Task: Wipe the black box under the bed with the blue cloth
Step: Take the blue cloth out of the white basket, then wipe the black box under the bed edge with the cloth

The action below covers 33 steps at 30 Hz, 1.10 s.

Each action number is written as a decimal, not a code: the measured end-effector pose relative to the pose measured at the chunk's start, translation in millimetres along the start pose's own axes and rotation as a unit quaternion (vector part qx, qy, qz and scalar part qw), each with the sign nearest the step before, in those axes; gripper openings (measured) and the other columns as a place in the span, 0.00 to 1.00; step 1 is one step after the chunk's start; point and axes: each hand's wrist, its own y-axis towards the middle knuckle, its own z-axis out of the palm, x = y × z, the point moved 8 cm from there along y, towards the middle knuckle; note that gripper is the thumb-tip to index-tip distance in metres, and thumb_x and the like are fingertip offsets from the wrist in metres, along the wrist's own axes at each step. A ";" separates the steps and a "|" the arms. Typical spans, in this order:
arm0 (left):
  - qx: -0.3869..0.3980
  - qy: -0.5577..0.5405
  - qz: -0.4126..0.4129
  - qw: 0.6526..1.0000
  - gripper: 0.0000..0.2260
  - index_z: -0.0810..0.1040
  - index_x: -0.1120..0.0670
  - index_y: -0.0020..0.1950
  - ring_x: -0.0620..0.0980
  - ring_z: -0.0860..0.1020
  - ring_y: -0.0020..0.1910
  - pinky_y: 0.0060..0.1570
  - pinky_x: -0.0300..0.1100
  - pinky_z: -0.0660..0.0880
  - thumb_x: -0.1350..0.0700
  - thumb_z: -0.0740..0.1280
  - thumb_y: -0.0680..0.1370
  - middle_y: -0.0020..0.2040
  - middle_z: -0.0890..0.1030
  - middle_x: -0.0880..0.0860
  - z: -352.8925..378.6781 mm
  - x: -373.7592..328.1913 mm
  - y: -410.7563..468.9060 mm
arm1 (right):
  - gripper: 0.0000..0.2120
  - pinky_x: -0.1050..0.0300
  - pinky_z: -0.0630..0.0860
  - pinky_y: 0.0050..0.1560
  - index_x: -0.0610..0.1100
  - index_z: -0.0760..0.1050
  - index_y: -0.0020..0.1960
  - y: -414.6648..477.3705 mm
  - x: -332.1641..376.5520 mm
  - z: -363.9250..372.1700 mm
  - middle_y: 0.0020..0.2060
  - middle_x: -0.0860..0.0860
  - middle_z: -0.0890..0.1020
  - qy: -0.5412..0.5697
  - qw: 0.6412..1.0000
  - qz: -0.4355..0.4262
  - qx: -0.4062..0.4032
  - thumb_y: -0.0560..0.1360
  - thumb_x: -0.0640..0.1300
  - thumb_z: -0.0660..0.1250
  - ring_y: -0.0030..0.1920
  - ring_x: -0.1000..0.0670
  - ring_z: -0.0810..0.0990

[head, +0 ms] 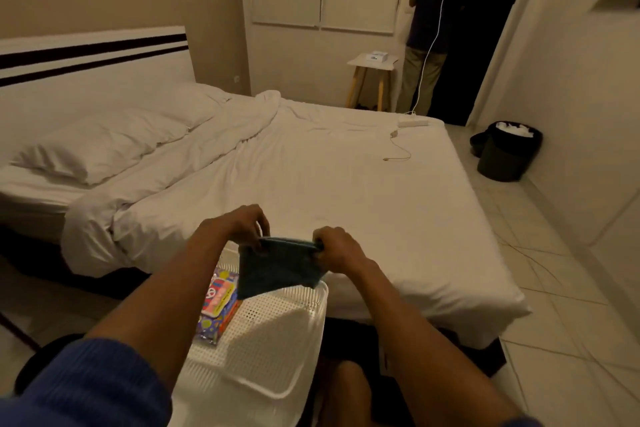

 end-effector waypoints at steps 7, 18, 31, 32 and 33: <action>-0.129 -0.036 0.084 0.987 0.11 0.84 0.56 0.52 0.52 0.81 0.50 0.41 0.38 0.75 0.59 0.77 0.71 0.50 0.83 0.56 -42.1 -97.7 -23.8 | 0.09 0.49 0.78 0.45 0.43 0.77 0.50 -47.3 -43.4 -119.1 0.47 0.44 0.81 0.002 0.994 0.026 -0.105 0.73 0.46 0.72 0.46 0.43 0.79; -0.103 -0.044 0.186 0.976 0.08 0.84 0.55 0.50 0.52 0.82 0.50 0.46 0.43 0.78 0.58 0.76 0.72 0.50 0.84 0.56 45.5 -253.2 -16.2 | 0.05 0.46 0.80 0.49 0.44 0.77 0.49 -167.7 -189.8 -147.4 0.48 0.44 0.81 0.028 0.986 0.115 -0.120 0.74 0.42 0.71 0.47 0.44 0.80; 0.067 -0.088 0.164 0.980 0.09 0.86 0.57 0.48 0.47 0.82 0.36 0.40 0.38 0.80 0.58 0.78 0.69 0.41 0.85 0.55 231.1 -276.4 41.3 | 0.04 0.58 0.70 0.43 0.47 0.78 0.47 -232.1 -317.2 -29.5 0.48 0.46 0.82 0.047 0.981 0.183 -0.041 0.73 0.41 0.71 0.49 0.46 0.80; 0.079 -0.087 0.162 0.980 0.10 0.86 0.57 0.49 0.44 0.80 0.35 0.37 0.36 0.78 0.59 0.78 0.69 0.39 0.84 0.52 242.8 -275.0 47.9 | 0.05 0.59 0.69 0.43 0.46 0.79 0.48 -233.6 -324.4 -20.0 0.48 0.47 0.82 0.050 0.981 0.185 -0.032 0.73 0.42 0.71 0.49 0.46 0.80; 0.095 -0.090 0.161 0.978 0.10 0.86 0.57 0.50 0.41 0.78 0.33 0.36 0.34 0.76 0.60 0.78 0.69 0.37 0.83 0.49 254.4 -274.2 53.7 | 0.06 0.59 0.69 0.42 0.46 0.79 0.50 -234.9 -330.8 -11.3 0.48 0.47 0.82 0.054 0.981 0.187 -0.026 0.73 0.43 0.72 0.48 0.46 0.79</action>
